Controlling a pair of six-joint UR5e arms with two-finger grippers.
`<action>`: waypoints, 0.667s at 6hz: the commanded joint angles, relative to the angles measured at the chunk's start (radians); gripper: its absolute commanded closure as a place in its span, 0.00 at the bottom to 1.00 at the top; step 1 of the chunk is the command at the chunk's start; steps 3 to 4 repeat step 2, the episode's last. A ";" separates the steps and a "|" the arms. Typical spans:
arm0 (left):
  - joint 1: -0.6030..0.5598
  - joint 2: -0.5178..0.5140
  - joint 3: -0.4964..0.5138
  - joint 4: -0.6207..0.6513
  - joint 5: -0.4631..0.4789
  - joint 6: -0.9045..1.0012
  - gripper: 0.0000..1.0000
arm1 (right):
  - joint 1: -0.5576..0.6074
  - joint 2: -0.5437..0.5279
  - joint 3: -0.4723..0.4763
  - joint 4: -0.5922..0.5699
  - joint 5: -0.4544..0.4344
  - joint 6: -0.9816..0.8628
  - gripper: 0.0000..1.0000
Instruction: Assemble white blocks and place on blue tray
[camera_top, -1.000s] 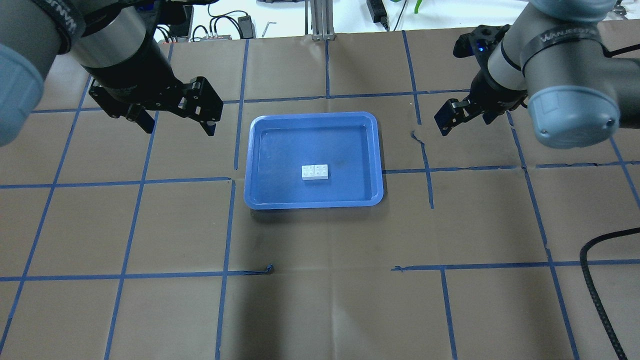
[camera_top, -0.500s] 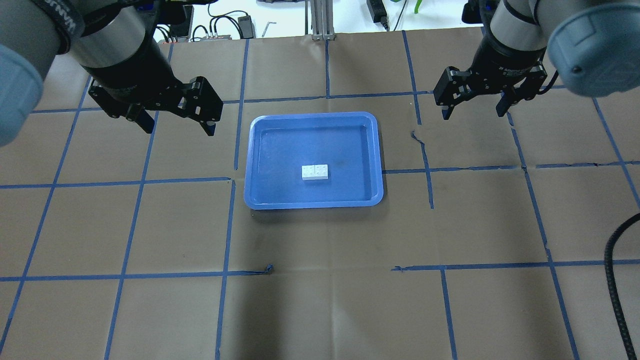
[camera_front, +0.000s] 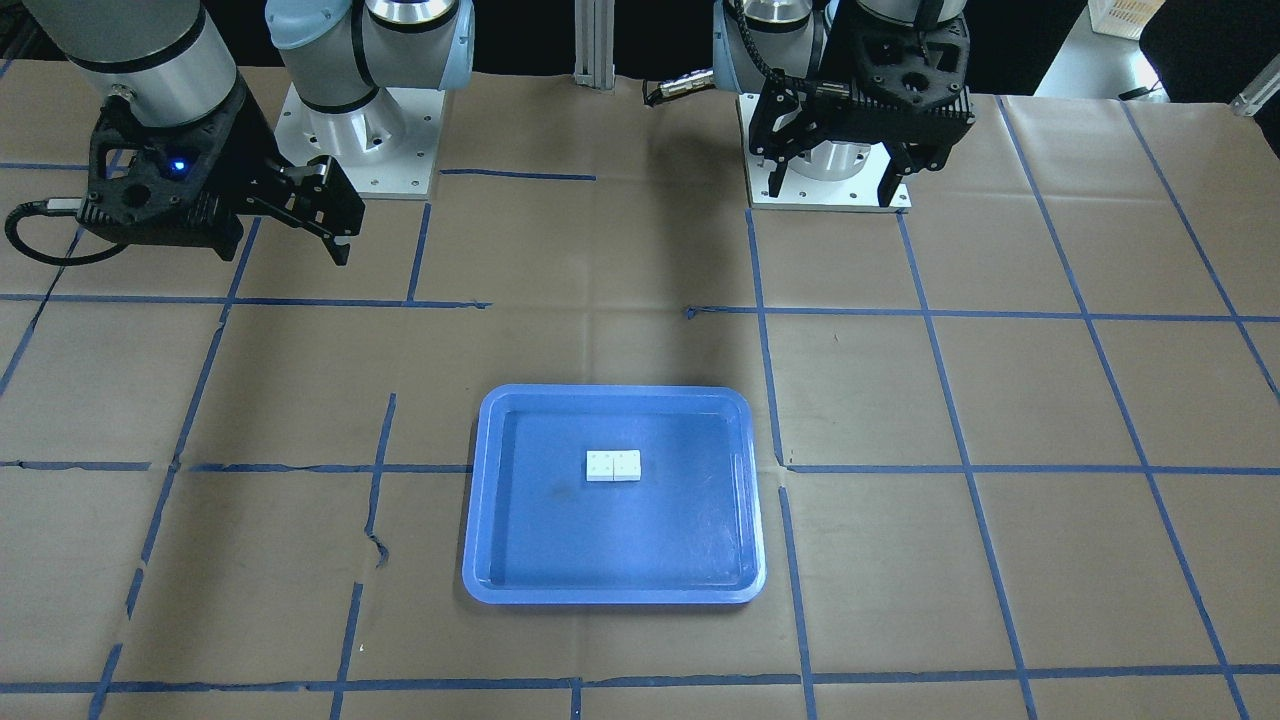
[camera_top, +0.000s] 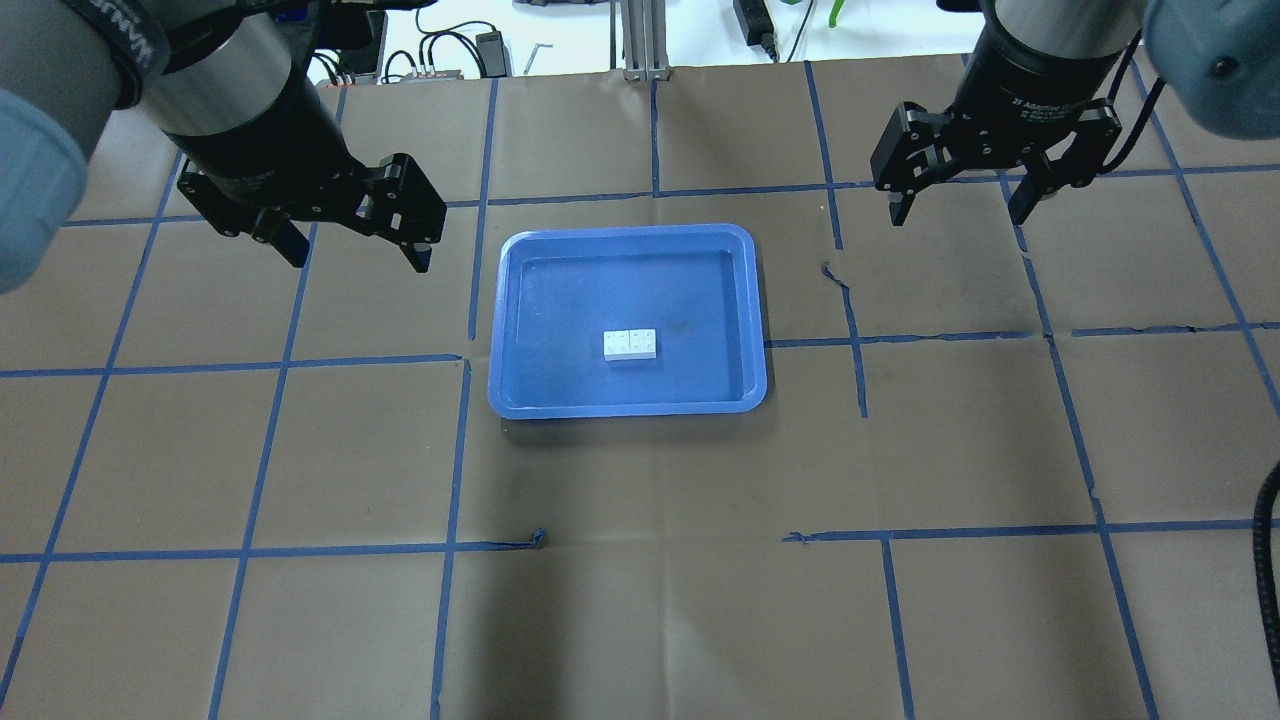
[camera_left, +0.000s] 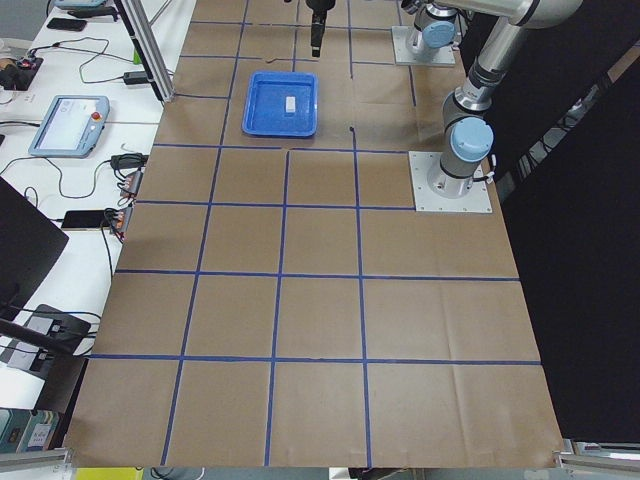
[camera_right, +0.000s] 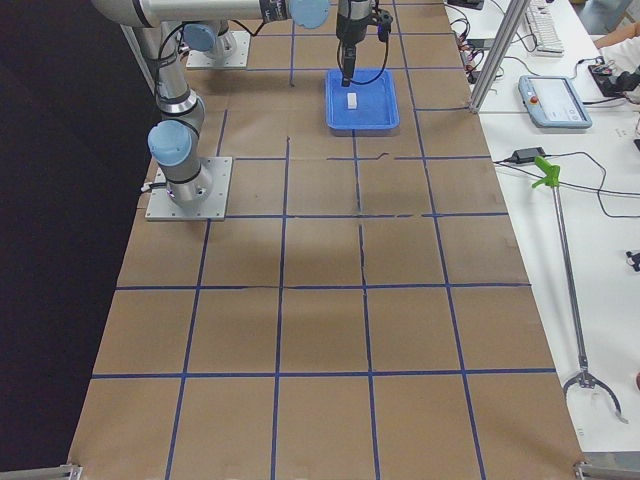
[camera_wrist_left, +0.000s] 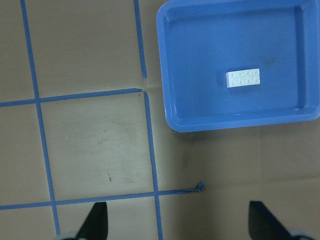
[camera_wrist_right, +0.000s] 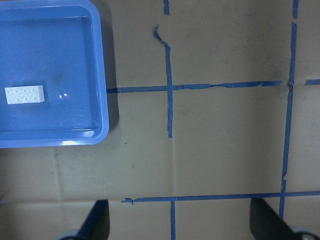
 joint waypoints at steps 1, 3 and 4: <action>0.000 0.001 -0.001 0.000 0.000 0.000 0.01 | 0.000 0.001 0.001 0.001 -0.001 0.000 0.00; 0.000 0.001 -0.001 0.000 0.000 0.000 0.01 | 0.000 0.001 0.002 0.003 -0.001 0.000 0.00; 0.000 0.001 -0.001 0.000 0.000 0.000 0.01 | 0.000 0.001 0.002 0.003 -0.001 0.000 0.00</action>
